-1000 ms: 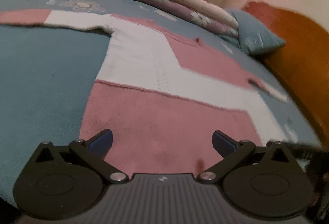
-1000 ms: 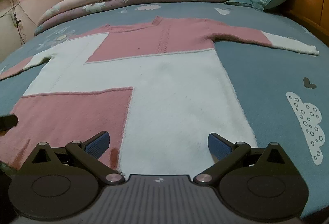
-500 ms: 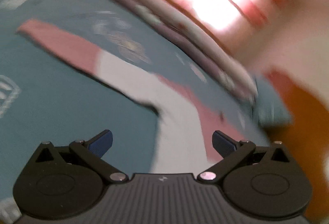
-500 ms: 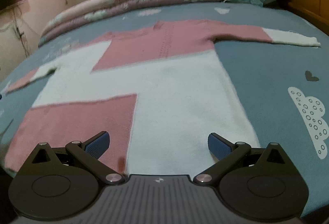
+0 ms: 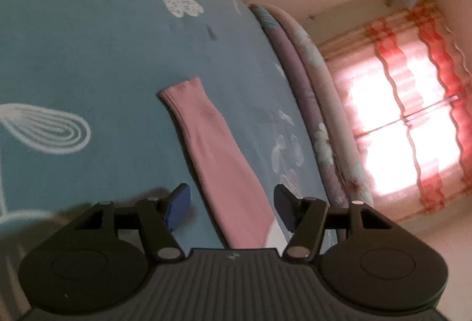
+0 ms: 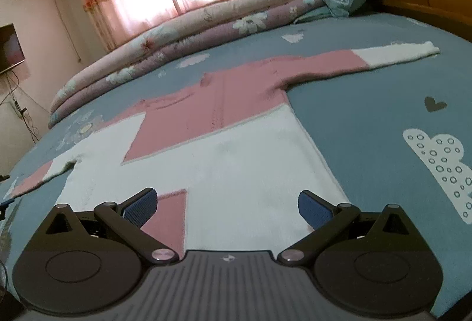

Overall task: Fold clothes
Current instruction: 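Move the left gripper to the pink sleeve cuff and close on it, then lift the cuff with the left gripper and carry the sleeve across the body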

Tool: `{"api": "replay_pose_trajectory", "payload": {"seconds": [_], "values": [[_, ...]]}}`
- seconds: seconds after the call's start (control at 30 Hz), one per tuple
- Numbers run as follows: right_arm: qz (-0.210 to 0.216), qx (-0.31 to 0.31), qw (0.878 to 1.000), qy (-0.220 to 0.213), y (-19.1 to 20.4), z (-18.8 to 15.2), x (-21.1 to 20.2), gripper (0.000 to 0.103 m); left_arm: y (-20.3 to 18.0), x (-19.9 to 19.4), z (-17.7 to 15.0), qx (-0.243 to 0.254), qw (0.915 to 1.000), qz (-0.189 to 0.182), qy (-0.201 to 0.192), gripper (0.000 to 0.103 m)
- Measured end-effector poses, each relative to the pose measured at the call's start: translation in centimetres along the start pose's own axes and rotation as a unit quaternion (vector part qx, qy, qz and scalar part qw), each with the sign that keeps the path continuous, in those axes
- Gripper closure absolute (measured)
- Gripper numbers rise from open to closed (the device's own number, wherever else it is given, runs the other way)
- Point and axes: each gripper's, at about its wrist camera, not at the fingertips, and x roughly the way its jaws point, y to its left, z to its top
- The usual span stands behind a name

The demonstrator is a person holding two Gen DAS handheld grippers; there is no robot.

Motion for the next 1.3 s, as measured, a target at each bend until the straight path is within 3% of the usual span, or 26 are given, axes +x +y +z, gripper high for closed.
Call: {"api": "replay_pose_trajectory", "payload": {"seconds": [0.23,0.7,0.93,1.03,1.1,1.17,1.3], "values": [[-0.021,-0.017,1.0,0.012,0.3,-0.3,1.1,0.0,-0.1,2.8,0.8,0.001,0.9996,0.028,-0.004,0.042],[-0.049,-0.05,0.997,0.011,0.8,-0.6,2.0,0.0,-0.7,5.2,1.9,0.016,0.9994,0.013,-0.027,0.042],[-0.053,-0.049,0.997,0.014,0.7,-0.7,2.2,0.0,-1.5,5.8,1.3,0.058,0.9978,0.012,-0.031,0.036],[-0.053,-0.05,0.997,0.014,0.8,-0.8,2.1,0.0,-1.5,5.6,1.2,0.063,0.9971,0.027,-0.031,0.055],[-0.052,-0.049,0.997,0.015,0.8,-0.8,2.1,0.0,-1.4,5.4,1.0,0.07,0.9956,0.054,-0.031,0.089],[-0.052,-0.049,0.997,0.014,0.8,-0.8,2.0,0.0,-1.2,5.1,1.0,0.07,0.9946,0.07,-0.03,0.098],[-0.052,-0.046,0.998,0.011,0.8,-0.7,1.8,0.0,-2.1,5.1,1.0,0.083,0.9919,0.093,-0.023,0.099]]}}
